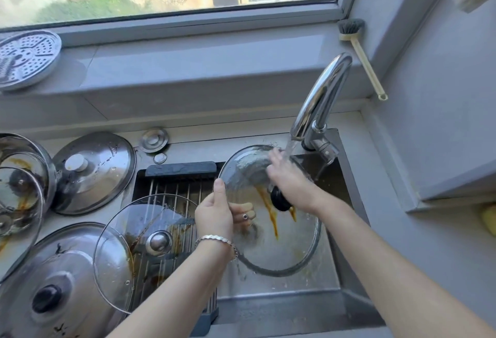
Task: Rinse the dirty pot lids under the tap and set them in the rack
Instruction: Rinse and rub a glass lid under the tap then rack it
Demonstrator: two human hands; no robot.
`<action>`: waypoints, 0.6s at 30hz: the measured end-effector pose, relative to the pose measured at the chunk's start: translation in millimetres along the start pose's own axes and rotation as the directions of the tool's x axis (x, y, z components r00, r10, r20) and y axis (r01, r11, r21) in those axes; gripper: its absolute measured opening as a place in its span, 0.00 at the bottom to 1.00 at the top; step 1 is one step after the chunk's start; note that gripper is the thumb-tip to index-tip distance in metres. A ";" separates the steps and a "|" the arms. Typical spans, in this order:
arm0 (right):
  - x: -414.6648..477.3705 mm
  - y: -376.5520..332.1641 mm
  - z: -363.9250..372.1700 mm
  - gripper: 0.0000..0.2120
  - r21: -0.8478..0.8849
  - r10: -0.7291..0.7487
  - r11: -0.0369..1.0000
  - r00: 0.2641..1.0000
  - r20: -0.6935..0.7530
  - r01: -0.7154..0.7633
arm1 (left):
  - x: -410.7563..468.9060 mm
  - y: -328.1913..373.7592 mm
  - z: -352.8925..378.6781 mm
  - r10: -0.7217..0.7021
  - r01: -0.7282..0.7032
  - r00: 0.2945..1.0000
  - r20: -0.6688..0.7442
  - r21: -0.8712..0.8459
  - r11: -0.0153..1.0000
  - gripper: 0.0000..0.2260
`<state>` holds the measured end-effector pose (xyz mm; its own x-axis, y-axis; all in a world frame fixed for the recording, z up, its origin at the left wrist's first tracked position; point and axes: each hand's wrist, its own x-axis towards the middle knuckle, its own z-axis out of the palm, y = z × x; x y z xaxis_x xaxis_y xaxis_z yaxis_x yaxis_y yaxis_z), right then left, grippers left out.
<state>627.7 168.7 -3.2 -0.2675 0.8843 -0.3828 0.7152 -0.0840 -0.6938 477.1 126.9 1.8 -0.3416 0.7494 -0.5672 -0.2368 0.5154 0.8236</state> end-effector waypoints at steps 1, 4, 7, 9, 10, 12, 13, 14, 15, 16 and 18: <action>-1.5 -5.3 5.3 0.26 -0.079 -0.024 0.997 1.000 -0.011 0.023 | 1.3 -0.5 1.8 -0.002 0.002 1.000 -0.002 0.018 1.000 0.17; -8.6 -12.0 20.9 0.27 -0.306 -0.144 0.945 0.987 -0.068 0.117 | 4.3 -2.3 5.3 -0.012 0.012 1.000 -0.004 0.031 0.999 0.17; -12.4 -7.0 27.6 0.26 -0.419 -0.250 0.882 0.968 -0.033 0.214 | 6.0 -3.5 5.7 -0.029 0.030 1.000 -0.003 0.034 0.999 0.18; -7.6 -0.4 21.0 0.25 -0.323 -0.137 0.938 0.990 -0.022 0.123 | 4.1 -4.7 5.6 -0.054 0.053 0.998 0.016 0.031 0.998 0.18; -4.9 3.1 16.7 0.25 -0.246 -0.066 0.967 0.998 -0.016 0.060 | 2.8 -5.4 5.7 -0.062 0.061 0.998 0.027 0.030 0.998 0.18; -3.0 10.5 10.8 0.23 -0.061 0.000 0.998 0.999 -0.036 -0.002 | 1.0 -7.9 4.0 -0.072 0.071 0.997 0.033 0.033 0.997 0.17; -3.8 14.4 10.3 0.19 0.054 0.015 0.998 0.995 -0.098 -0.009 | 0.7 -9.1 2.5 -0.077 0.076 0.997 0.028 0.035 0.997 0.16; -4.9 19.5 9.6 0.15 0.163 0.062 0.986 0.979 -0.195 -0.030 | 1.3 -10.5 0.3 -0.081 0.080 0.997 0.019 0.036 0.996 0.16; -3.6 27.3 6.5 0.18 0.259 0.160 0.962 0.942 -0.296 -0.083 | 2.3 -11.6 -2.3 -0.083 0.082 0.997 0.007 0.037 0.996 0.15; -1.7 35.8 0.6 0.22 0.358 0.315 0.914 0.889 -0.331 -0.191 | 3.8 -12.5 -5.3 -0.078 0.078 0.997 -0.007 0.041 0.996 0.15; 1.5 57.6 -11.7 0.25 0.486 0.585 0.769 0.765 -0.270 -0.416 | 7.8 -13.3 -11.5 -0.056 0.059 0.998 -0.034 0.065 0.996 0.16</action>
<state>676.0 170.5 -36.6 0.3885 0.7513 -0.5335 0.3473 -0.6557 -0.6704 467.2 121.1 -13.7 -0.3586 0.7044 -0.6125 -0.1965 0.5845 0.7873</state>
